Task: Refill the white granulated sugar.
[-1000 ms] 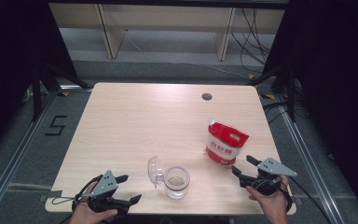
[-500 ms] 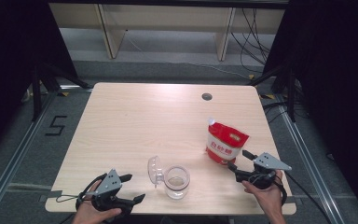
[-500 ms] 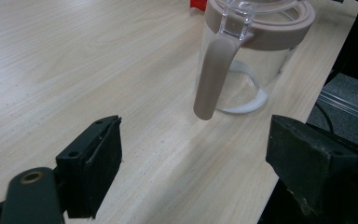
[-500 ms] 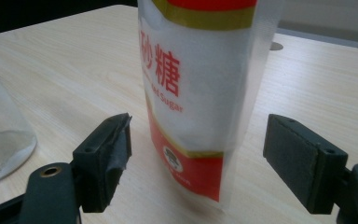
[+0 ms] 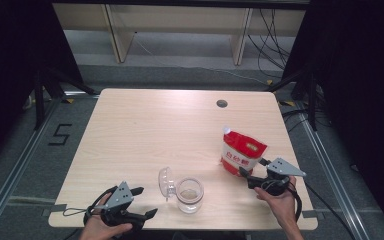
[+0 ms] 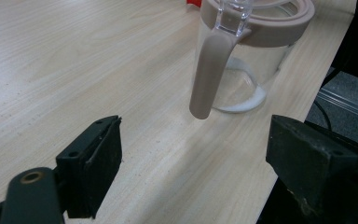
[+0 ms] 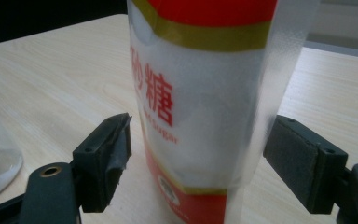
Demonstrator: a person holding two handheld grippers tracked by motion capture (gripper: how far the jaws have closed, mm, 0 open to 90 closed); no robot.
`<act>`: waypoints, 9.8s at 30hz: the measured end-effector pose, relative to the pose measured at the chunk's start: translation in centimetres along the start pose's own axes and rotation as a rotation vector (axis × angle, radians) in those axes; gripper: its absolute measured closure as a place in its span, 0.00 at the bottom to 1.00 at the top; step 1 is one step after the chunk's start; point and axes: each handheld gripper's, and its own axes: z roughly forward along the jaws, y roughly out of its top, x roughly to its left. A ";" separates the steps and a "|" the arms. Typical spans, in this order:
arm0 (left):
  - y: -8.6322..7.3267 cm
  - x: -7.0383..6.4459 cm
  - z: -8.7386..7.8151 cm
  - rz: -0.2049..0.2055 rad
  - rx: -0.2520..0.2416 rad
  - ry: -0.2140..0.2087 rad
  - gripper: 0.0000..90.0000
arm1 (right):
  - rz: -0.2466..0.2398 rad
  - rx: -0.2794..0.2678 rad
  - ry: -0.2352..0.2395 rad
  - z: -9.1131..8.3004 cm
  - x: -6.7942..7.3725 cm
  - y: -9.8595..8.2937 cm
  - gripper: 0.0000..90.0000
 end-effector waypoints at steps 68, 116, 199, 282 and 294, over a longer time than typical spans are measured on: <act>-0.1 0.1 0.3 0.016 0.003 -0.010 0.20 | -0.014 -0.140 0.084 4.9 -0.9 -0.7 0.31; -0.2 0.3 0.0 0.042 0.006 -0.027 0.21 | -0.300 -0.021 0.062 3.0 1.6 0.7 0.53; -0.8 0.3 -0.1 0.000 0.012 -0.015 0.21 | -1.646 0.320 -0.228 -2.8 13.1 5.2 0.55; -0.7 0.3 -0.2 0.022 0.019 -0.003 0.21 | -1.690 0.329 -0.231 -2.6 13.6 5.1 0.57; -0.7 0.3 -0.2 0.021 0.020 -0.004 0.21 | -1.693 0.322 -0.234 -2.6 13.7 5.1 0.57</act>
